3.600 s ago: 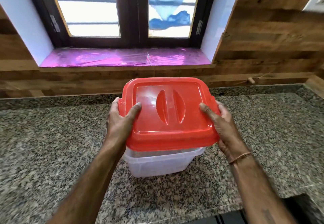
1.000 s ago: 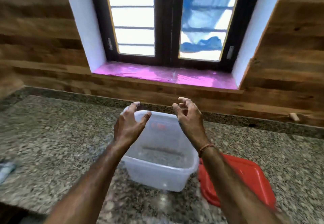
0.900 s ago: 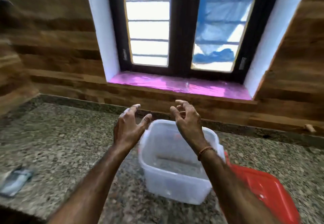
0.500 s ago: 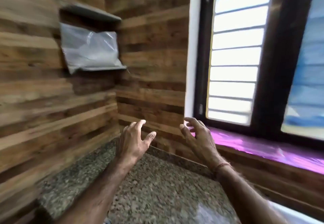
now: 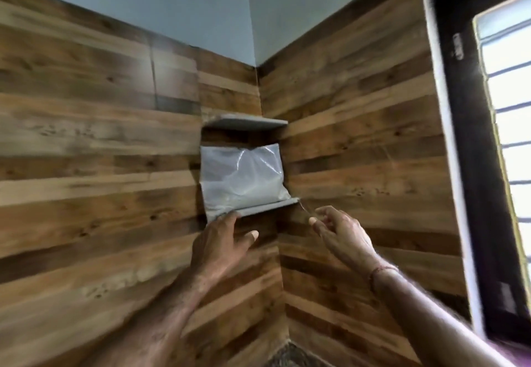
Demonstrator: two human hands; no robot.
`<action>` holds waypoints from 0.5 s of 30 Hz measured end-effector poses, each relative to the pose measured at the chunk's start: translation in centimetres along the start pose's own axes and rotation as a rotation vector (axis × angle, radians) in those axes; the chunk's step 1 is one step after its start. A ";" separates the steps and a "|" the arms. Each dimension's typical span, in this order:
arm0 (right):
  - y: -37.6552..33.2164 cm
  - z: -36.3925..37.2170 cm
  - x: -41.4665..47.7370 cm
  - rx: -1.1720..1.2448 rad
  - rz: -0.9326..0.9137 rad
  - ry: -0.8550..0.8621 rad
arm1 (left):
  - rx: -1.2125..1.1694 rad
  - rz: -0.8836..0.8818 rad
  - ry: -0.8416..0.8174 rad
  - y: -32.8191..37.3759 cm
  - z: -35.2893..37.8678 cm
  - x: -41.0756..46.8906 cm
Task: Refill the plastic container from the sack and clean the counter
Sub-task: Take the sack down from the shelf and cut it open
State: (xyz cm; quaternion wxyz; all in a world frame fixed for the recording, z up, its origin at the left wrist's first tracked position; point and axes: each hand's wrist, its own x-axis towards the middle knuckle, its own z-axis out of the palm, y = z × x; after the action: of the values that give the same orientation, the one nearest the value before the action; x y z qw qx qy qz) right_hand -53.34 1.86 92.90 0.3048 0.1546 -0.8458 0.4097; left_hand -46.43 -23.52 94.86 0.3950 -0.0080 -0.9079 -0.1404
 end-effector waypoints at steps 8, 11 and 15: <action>-5.8 5.4 13.5 -0.105 -0.141 0.002 | 0.034 0.064 0.116 -5.8 -0.6 13.7; -7.2 7.5 17.8 -0.147 -0.183 0.026 | 0.110 0.104 0.169 -8.1 -0.9 18.5; -9.0 10.9 23.7 -0.195 -0.209 0.035 | 0.266 0.221 0.252 -11.0 -1.1 24.9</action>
State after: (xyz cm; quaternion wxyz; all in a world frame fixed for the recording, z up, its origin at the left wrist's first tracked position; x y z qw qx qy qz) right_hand -71.11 -12.58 108.29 0.3743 0.2043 -0.8554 0.2941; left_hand -64.14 -36.74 110.71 0.5160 -0.0374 -0.8554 0.0251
